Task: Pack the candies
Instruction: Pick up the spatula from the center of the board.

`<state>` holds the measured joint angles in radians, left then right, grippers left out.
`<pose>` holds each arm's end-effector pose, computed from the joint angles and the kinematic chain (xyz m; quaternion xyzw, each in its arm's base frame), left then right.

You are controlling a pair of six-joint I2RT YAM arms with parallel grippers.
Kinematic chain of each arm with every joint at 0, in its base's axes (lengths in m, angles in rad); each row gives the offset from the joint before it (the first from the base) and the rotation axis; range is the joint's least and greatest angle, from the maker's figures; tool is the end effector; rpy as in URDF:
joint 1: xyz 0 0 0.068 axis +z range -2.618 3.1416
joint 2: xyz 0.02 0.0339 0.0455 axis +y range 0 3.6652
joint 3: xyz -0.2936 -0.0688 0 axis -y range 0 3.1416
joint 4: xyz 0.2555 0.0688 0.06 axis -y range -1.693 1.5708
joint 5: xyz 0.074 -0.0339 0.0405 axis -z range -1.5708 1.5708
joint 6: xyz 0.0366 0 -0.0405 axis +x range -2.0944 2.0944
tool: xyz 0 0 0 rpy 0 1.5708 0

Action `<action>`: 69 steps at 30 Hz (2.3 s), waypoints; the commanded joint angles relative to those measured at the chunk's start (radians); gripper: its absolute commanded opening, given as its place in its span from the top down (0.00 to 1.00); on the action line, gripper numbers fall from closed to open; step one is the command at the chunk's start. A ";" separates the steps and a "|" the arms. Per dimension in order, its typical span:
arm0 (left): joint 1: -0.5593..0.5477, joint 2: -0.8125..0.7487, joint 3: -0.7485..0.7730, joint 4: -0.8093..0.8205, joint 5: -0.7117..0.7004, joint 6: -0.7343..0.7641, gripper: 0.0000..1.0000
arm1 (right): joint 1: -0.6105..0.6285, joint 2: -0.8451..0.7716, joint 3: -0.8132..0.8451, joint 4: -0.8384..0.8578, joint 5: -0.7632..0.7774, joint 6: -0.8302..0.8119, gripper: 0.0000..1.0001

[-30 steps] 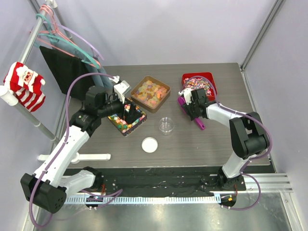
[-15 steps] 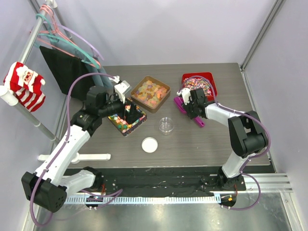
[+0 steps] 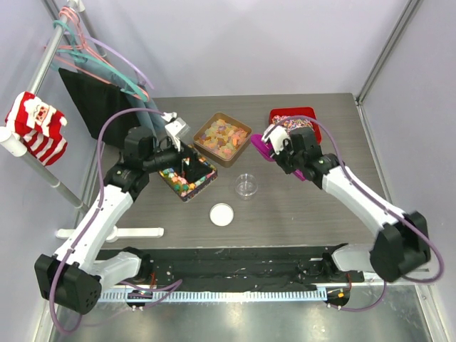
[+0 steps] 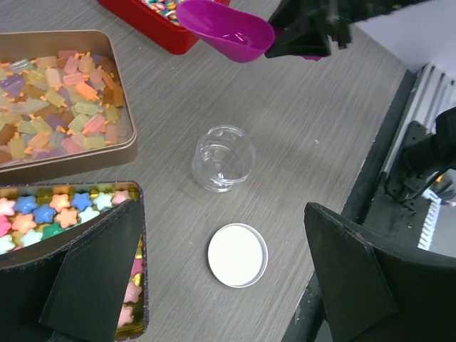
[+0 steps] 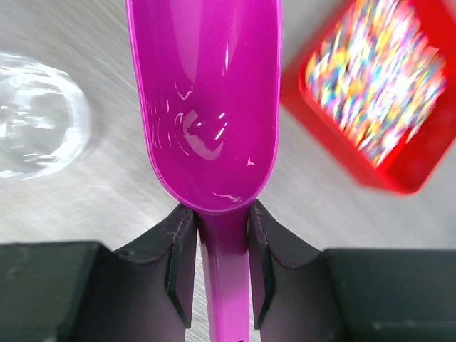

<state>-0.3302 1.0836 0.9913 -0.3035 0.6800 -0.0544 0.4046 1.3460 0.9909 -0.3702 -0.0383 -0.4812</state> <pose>0.2168 -0.0986 0.3696 0.2910 0.7518 -0.3723 0.4599 0.2731 0.1185 0.2938 -0.3979 0.8205 0.0017 0.4106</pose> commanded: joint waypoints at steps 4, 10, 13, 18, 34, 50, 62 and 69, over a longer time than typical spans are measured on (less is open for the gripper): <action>0.052 0.044 -0.005 0.125 0.147 -0.126 0.00 | 0.198 -0.225 -0.057 -0.001 0.170 -0.163 0.99; 0.071 0.168 0.067 0.106 0.311 -0.191 0.00 | 0.281 -0.258 -0.067 0.033 0.288 -0.246 0.99; 0.071 0.264 0.144 0.064 0.389 -0.205 0.00 | 0.313 -0.266 -0.067 0.057 0.311 -0.257 0.99; 0.066 0.372 0.239 0.038 0.440 -0.203 0.00 | 0.342 -0.260 -0.090 0.126 0.365 -0.266 0.99; -0.046 0.553 0.406 -0.111 0.311 -0.091 0.01 | 0.433 -0.268 -0.130 0.203 0.359 -0.220 0.99; -0.076 0.618 0.441 -0.123 0.306 -0.098 0.21 | 0.504 -0.249 -0.117 0.217 0.405 -0.235 0.99; -0.096 0.618 0.431 -0.118 0.343 -0.096 0.65 | 0.537 -0.197 -0.135 0.307 0.480 -0.272 0.99; -0.098 0.613 0.422 -0.115 0.355 -0.096 1.00 | 0.554 -0.185 -0.127 0.307 0.488 -0.274 0.99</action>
<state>-0.4221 1.7054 1.3994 -0.4316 0.9897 -0.1436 0.9482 1.1599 0.8463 -0.1436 0.4259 -0.7509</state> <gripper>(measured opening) 0.089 0.341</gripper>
